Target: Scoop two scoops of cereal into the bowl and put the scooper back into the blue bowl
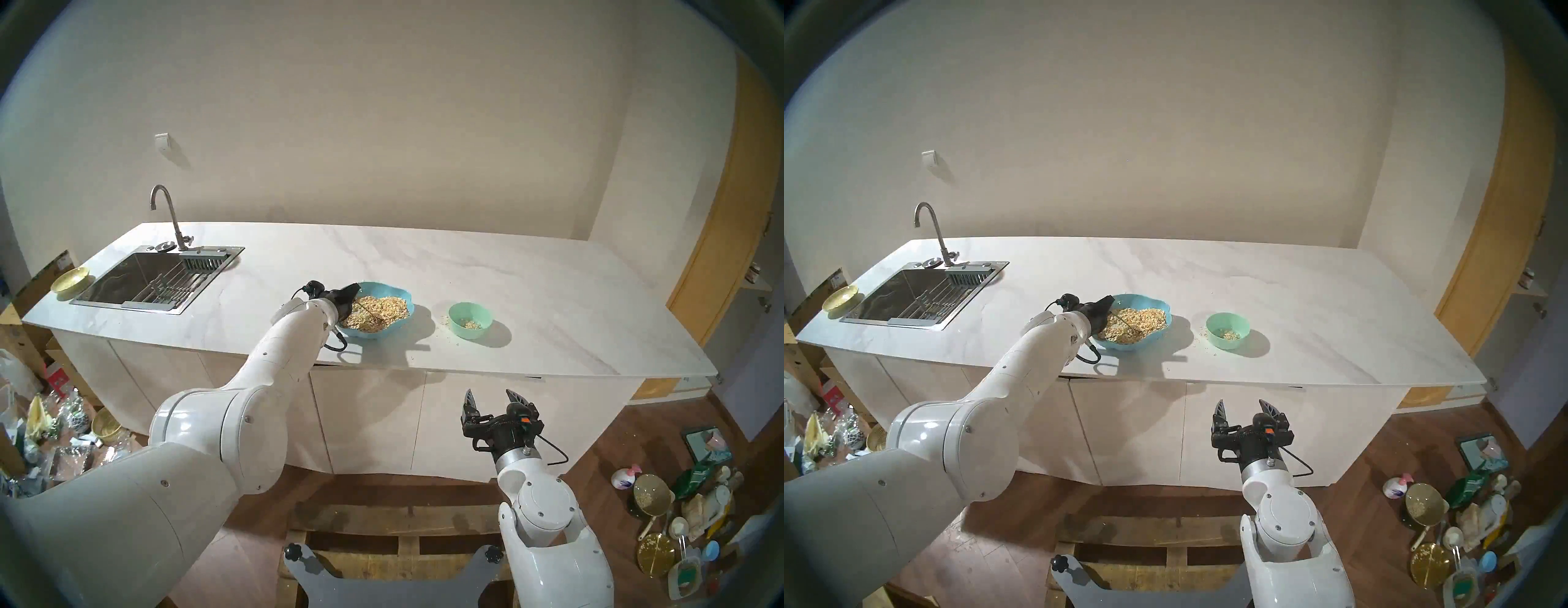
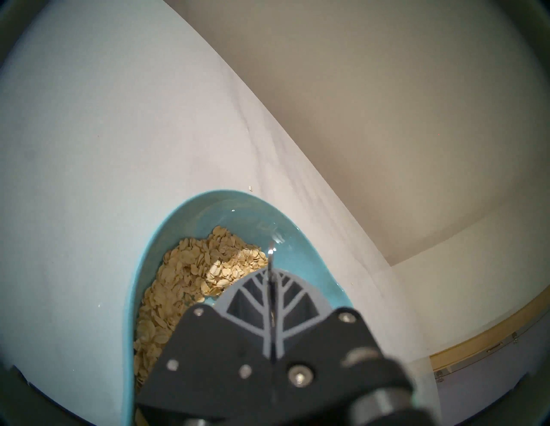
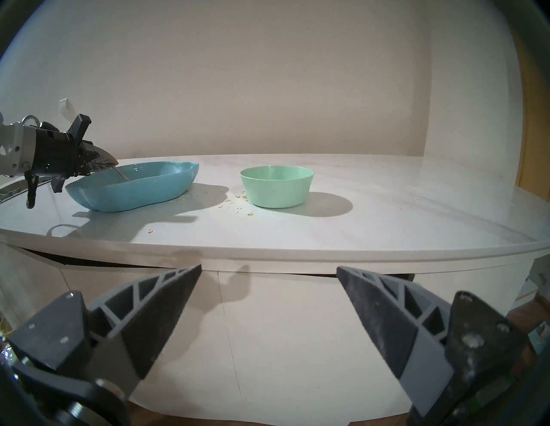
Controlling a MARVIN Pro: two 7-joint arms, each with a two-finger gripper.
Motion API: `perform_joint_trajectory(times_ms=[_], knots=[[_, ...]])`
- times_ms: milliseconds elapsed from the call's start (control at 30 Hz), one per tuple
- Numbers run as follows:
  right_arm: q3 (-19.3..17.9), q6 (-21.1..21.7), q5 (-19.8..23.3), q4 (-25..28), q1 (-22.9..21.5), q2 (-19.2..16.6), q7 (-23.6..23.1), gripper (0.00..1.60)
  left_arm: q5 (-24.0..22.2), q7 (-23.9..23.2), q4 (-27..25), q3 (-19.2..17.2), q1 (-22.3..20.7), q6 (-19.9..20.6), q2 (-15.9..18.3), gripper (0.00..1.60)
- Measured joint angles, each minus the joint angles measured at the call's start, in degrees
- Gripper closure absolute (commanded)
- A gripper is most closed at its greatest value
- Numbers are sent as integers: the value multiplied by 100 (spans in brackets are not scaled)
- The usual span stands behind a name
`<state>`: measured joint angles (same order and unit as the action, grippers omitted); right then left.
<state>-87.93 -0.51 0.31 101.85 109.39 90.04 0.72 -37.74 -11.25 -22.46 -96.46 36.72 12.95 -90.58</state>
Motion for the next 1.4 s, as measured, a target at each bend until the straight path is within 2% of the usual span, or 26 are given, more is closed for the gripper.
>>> perform_joint_trajectory(times_ms=[167, 533, 1133, 1400], knots=[[0, 0, 0, 0, 0, 0, 0, 0, -4, -37, 113, -18, -8, -263, -4, 160], [0, 0, 0, 1, 0, 0, 0, 0, 40, -75, 468, 6, -74, -1112, -28, 160], [0, 0, 0, 1, 0, 0, 0, 0, -15, -123, 916, -85, -253, -1546, -52, 160], [0, 0, 0, 1, 1, 0, 0, 0, -223, -171, 1234, -391, -441, -1505, -47, 160]])
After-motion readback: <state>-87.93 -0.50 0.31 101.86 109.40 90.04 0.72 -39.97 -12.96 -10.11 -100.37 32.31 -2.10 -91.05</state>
